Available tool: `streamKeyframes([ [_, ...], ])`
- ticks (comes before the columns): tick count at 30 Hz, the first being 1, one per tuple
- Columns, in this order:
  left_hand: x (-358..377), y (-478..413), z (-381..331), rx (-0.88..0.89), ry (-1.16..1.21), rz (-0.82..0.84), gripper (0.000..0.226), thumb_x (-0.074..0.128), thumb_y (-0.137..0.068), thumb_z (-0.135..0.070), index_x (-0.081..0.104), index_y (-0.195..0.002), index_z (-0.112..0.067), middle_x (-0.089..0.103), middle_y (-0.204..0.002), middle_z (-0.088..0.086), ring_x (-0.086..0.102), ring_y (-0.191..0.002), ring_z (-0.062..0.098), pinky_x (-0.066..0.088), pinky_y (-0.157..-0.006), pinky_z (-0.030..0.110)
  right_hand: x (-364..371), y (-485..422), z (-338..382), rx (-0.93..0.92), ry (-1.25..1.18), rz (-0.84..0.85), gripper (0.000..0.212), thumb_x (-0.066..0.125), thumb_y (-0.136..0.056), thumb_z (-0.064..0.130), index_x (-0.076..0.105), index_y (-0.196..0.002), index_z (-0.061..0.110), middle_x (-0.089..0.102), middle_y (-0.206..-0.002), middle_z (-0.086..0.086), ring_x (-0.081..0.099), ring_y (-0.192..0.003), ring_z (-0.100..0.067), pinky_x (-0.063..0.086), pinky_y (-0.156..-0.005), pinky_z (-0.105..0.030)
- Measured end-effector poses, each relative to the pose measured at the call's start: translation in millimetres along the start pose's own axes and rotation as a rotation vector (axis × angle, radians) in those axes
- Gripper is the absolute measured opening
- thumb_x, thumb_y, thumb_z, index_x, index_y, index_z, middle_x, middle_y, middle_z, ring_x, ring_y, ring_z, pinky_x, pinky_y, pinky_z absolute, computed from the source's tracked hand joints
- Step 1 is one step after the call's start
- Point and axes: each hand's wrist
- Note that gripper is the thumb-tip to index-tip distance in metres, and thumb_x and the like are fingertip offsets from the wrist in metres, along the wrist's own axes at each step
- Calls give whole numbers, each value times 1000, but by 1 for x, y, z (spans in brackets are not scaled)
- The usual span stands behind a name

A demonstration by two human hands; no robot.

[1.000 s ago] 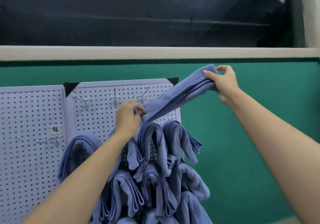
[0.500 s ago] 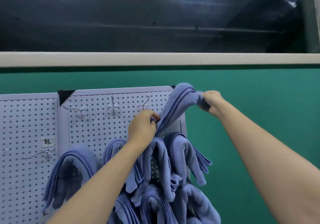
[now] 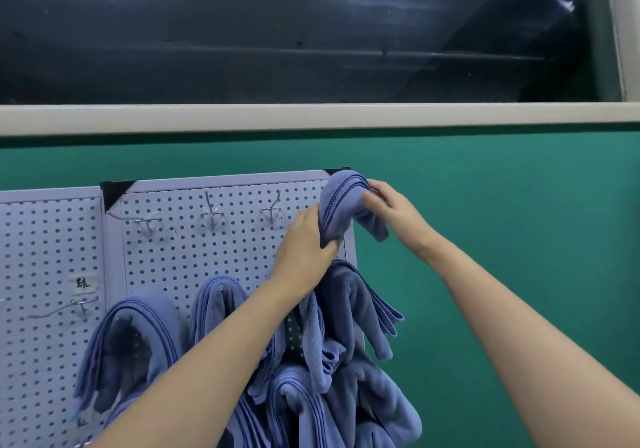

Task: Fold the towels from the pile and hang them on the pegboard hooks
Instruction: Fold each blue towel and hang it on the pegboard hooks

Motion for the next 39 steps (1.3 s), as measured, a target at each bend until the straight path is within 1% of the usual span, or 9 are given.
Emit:
streamKeyframes([
  [3, -1, -3, -3, -34, 25, -43, 25, 50, -92, -16, 50, -117, -15, 54, -109, 3, 51, -93, 22, 46, -79, 38, -9, 1, -3, -102, 149, 96, 54, 72, -84, 19, 47, -130, 29, 57, -116, 24, 54, -100, 18, 41, -89, -6],
  [6, -14, -6, -9, -47, 90, -121, 35, 48, -93, -12, 45, -128, -13, 60, -104, 1, 53, -86, 19, 40, -72, 30, -12, -7, -6, -188, 356, -76, 40, 69, -85, 12, 61, -123, 19, 67, -108, 8, 61, -96, -4, 47, -90, -27],
  [10, -31, -17, -28, -14, 174, -255, 23, 50, -94, -12, 54, -117, -12, 62, -93, -1, 56, -81, 19, 40, -67, 26, -17, -15, 13, -274, 349, -351, 21, 63, -87, 13, 69, -107, 15, 68, -89, 4, 60, -79, -14, 46, -75, -27],
  [17, -26, -63, -35, -62, 18, -244, 21, 44, -91, -8, 61, -104, -10, 63, -100, 8, 56, -88, 28, 49, -77, 42, -18, -39, 27, 4, 536, -453, 21, 53, -90, 25, 65, -105, 17, 68, -99, -10, 59, -89, -33, 47, -72, -34],
  [21, -12, -58, -20, -90, -142, -147, 25, 44, -88, -3, 61, -103, -13, 61, -102, 9, 55, -90, 34, 49, -75, 43, -13, -35, 4, 173, 685, -254, 18, 57, -84, 17, 63, -99, 12, 65, -103, -16, 60, -92, -35, 46, -71, -34],
  [24, 2, -35, -9, -74, -157, -83, 43, 48, -91, -6, 49, -132, -19, 54, -126, 7, 53, -109, 29, 45, -88, 41, 3, -14, -19, 266, 696, -37, 15, 63, -79, 14, 57, -93, 13, 64, -102, -17, 59, -88, -33, 49, -71, -35],
  [28, 2, -16, -6, -55, -84, -10, 61, 58, -93, -19, 31, -147, -14, 42, -145, 3, 41, -131, 22, 36, -106, 35, 17, 8, -20, 239, 563, -61, 33, 70, -81, 19, 56, -109, 10, 63, -105, -13, 58, -93, -32, 48, -79, -37],
  [34, -42, 35, -18, -79, -78, -27, 32, 55, -95, -22, 56, -125, -11, 57, -124, 6, 53, -111, 23, 41, -92, 31, 23, 67, 19, 117, 457, -194, 37, 67, -88, 19, 57, -122, 10, 64, -112, -7, 59, -98, -21, 47, -91, -34],
  [39, -63, 117, -19, -148, -13, 45, 19, 53, -95, -20, 67, -105, -10, 66, -107, 4, 59, -96, 20, 48, -87, 38, 61, 152, 42, 127, 395, 36, 14, 67, -87, 12, 68, -99, 6, 69, -92, -3, 60, -79, -12, 47, -82, -21],
])
Point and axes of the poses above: each hand's wrist, its own y-axis away from the middle knuckle, its own x-axis out of the palm, z = x × y
